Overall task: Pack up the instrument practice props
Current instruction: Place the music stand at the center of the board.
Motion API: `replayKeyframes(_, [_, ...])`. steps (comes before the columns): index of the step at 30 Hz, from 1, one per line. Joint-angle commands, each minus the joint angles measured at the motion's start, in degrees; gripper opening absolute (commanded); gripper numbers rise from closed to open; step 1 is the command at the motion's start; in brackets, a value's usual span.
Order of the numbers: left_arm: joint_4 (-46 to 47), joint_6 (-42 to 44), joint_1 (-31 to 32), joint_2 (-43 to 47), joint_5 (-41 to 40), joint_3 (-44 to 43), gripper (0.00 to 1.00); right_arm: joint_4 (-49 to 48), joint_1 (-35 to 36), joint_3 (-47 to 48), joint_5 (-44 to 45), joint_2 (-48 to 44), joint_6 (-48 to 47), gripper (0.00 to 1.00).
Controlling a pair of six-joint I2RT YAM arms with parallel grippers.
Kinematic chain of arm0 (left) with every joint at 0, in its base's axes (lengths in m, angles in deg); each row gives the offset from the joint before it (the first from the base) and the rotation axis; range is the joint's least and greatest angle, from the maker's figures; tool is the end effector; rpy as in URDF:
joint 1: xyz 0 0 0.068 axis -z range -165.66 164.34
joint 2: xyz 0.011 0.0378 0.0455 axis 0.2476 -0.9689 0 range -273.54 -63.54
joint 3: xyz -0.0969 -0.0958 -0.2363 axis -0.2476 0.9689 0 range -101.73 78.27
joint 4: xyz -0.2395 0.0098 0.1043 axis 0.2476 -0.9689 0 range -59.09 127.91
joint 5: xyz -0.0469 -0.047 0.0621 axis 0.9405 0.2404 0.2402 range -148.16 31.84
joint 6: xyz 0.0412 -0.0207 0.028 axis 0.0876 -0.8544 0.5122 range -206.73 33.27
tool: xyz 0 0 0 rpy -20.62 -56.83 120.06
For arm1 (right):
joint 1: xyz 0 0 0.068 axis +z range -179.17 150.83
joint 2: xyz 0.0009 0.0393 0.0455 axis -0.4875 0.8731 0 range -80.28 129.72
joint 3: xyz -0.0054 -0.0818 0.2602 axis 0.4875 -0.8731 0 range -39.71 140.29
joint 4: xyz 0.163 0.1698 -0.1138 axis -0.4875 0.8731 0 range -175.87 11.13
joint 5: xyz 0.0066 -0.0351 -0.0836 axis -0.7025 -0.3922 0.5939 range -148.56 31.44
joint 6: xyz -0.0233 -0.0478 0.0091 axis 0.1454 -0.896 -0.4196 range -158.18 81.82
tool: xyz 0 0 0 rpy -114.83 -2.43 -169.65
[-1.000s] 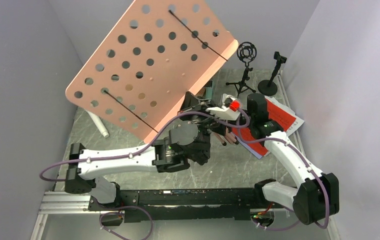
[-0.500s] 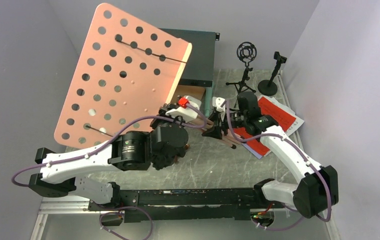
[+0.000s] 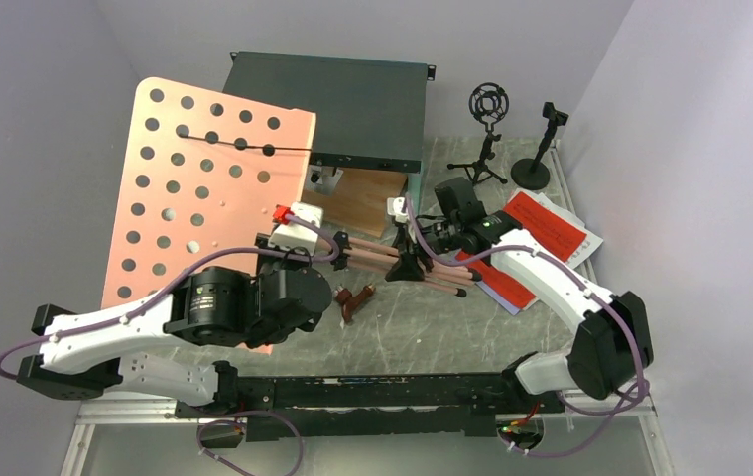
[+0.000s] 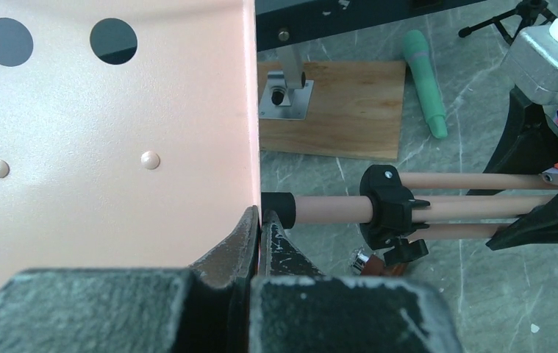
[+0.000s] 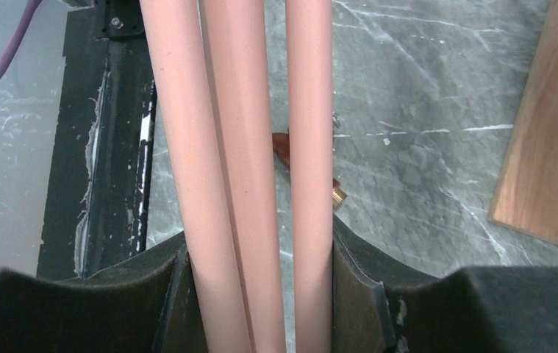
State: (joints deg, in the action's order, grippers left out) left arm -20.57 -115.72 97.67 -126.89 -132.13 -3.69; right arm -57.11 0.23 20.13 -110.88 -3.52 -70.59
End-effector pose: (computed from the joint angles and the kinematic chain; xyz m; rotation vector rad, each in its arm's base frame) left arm 0.0547 -0.1738 0.4307 0.2363 1.7328 0.0510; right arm 0.2285 0.1612 0.2880 -1.4760 1.6268 1.0348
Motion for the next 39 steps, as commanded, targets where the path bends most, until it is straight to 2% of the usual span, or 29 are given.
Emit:
replayKeyframes(1, [1.8, -6.9, 0.4, 3.3, -1.4, -0.3, 0.00, -2.3, -0.3, 7.1, 5.2, 3.0, 3.1, 0.00])
replayKeyframes(5, [2.4, -5.0, -3.3, 3.1, 0.9, -0.2, 0.00, 0.5, 0.6, 11.0, 6.5, 6.4, 2.0, 0.00])
replayKeyframes(10, [14.0, 6.6, -14.5, 3.3, 11.2, 2.7, 0.00, 3.4, 1.3, 16.1, 7.9, 10.2, 1.1, 0.00])
replayKeyframes(17, [19.8, 11.4, -27.0, 3.6, 20.3, 3.7, 0.00, 6.6, 2.5, 23.3, 10.7, 15.4, 0.5, 0.00])
replayKeyframes(31, [16.4, 3.2, -39.3, 10.6, 24.2, 9.6, 0.00, 11.3, 8.9, 38.4, 18.5, 26.0, 0.9, 0.00])
replayKeyframes(39, [14.9, 0.1, -44.6, 13.0, 25.6, 13.4, 0.00, 13.1, 12.3, 43.3, 22.4, 30.1, 1.1, 0.00])
